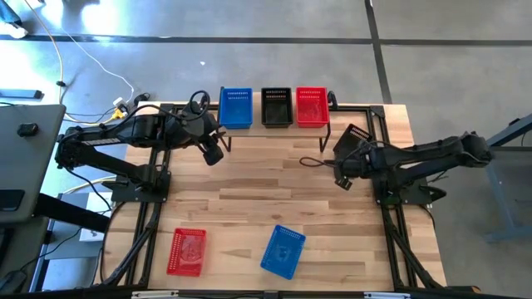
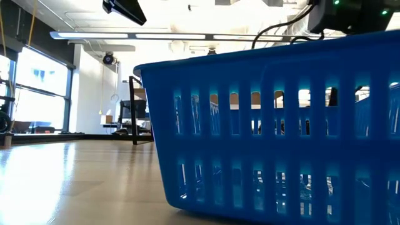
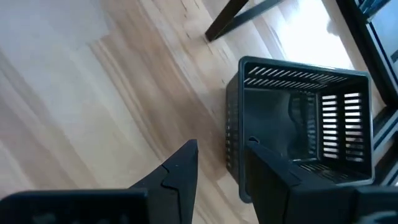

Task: Stack baskets on shelf by color
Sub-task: Stack the black bin on top of the other black bins on the shelf

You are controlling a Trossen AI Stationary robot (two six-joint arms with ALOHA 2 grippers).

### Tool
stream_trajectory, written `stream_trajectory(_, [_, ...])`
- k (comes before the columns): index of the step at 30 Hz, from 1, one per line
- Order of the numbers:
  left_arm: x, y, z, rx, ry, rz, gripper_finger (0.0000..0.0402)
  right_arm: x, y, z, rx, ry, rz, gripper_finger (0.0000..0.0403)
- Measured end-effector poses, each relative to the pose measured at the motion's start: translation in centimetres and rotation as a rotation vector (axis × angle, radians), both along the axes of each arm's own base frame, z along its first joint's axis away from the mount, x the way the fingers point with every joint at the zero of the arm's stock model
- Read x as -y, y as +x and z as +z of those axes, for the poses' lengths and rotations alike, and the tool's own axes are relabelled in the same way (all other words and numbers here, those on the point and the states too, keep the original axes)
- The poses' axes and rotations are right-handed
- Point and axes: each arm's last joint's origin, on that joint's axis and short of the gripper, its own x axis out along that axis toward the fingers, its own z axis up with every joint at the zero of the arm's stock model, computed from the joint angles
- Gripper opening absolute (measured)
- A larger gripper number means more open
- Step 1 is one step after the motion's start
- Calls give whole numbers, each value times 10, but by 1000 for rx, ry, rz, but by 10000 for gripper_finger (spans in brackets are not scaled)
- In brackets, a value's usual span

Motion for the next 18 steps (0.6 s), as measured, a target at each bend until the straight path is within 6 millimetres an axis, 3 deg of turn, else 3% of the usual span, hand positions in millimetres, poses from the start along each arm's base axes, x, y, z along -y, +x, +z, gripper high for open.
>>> stream_trajectory(8, [0,0,0,-1,6,7,99,15,7,-6,-21,33,-45,115])
stream_trajectory(18, [-1,0,0,-8,20,13,99,28,22,-32,-162,48,-76,115])
